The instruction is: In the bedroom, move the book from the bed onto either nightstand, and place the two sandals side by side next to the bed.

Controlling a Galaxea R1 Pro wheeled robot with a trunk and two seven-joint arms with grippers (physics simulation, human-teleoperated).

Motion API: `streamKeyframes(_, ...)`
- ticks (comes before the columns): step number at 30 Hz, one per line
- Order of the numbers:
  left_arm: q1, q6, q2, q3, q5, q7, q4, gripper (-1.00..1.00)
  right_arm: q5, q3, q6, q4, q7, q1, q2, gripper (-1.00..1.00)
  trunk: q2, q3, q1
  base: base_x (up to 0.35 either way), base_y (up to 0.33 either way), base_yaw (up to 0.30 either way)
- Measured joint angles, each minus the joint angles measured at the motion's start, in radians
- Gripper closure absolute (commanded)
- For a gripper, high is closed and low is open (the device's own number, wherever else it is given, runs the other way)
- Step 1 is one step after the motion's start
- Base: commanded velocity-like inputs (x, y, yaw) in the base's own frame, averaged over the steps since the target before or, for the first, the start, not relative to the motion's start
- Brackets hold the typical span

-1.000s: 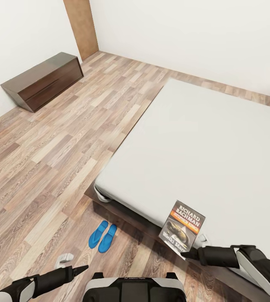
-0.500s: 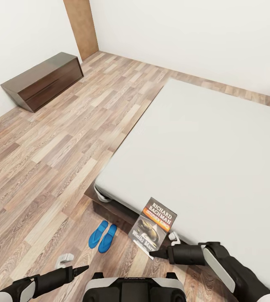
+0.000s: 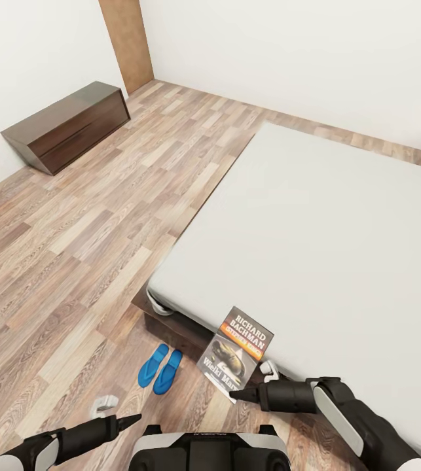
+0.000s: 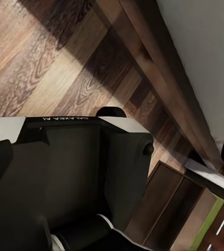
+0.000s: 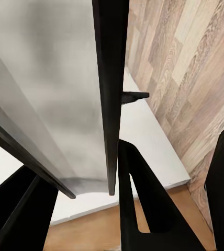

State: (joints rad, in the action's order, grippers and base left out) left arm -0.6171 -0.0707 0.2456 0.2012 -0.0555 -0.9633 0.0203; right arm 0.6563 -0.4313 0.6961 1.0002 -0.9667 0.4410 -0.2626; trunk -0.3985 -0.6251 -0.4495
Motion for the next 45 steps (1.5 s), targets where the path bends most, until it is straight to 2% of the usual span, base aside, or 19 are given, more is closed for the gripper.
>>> streamKeyframes(6, 0.000, 0.000, 0.000, 0.000, 0.000, -0.002, 0.000, -1.00, -0.002, 0.000, -0.001, 0.000, 0.000, 0.000, 0.018, 1.00, 0.000, 0.000, 0.000, 0.000, 0.000, 0.000)
streamKeyframes(14, 0.000, 0.000, 0.000, 0.000, 0.000, -0.002, 0.000, -1.00, -0.001, -0.002, -0.001, 0.000, 0.001, 0.000, 0.020, 1.00, 0.000, 0.005, 0.000, 0.000, 0.000, 0.000)
streamKeyframes(45, 0.000, 0.000, -0.001, 0.000, 0.000, 0.000, -0.001, -1.00, 0.000, -0.002, -0.002, 0.000, 0.002, -0.001, 0.021, 1.00, 0.000, 0.054, 0.000, 0.000, 0.000, 0.000)
